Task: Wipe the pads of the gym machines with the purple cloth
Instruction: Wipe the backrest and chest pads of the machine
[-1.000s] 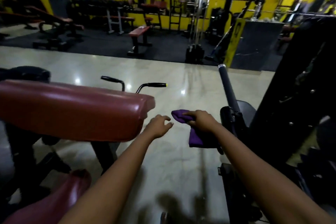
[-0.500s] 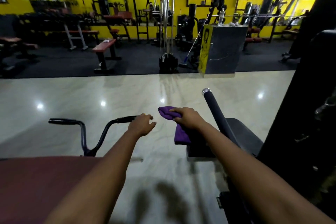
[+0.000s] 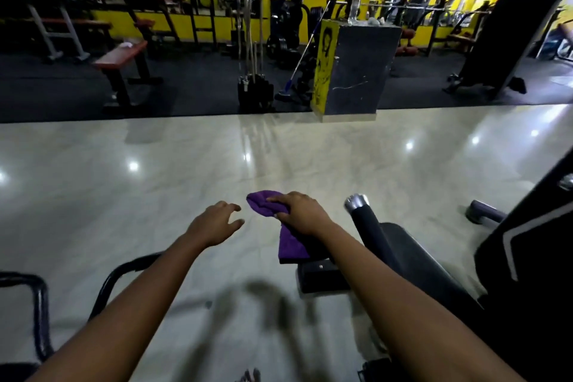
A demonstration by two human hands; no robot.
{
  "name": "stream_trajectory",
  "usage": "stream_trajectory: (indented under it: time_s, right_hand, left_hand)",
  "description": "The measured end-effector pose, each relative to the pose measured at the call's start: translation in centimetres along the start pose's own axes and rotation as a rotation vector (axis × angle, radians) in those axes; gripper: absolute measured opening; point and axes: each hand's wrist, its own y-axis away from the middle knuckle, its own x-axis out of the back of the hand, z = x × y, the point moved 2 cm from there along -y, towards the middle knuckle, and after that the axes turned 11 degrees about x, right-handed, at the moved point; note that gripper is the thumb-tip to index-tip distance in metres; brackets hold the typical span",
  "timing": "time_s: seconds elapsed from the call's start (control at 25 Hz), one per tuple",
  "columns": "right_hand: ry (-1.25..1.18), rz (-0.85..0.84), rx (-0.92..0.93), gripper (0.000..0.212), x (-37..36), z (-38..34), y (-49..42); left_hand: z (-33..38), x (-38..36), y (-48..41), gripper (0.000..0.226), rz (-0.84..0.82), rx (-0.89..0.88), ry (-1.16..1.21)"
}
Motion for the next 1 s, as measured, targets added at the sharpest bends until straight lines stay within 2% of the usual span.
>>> stream_trajectory:
  time_s: [0.24,0.52,0.76,1.0]
  right_hand:
    - [0.029,-0.146,0.038,0.046,-2.5,2.3,-16.2]
    - [0.004,-0.216,0.13,0.044,-3.2,4.1,-28.7]
    - [0.03,-0.271,0.248,0.044,-4.4,7.8,-41.6]
    - [0.063,-0.389,0.447,0.047,-5.8,5.8,-58.2]
  left_hand:
    - [-6.4,1.1,-11.5,0.047,0.052,0.095,0.034]
    - [-11.6,3.9,-22.3,0.046,0.005,0.224,0.147]
    - [-16.0,6.3,-31.5,0.047,0.007,0.332,0.159]
    - [-22.9,10.8,-39.1,0.048,0.065,0.549,0.26]
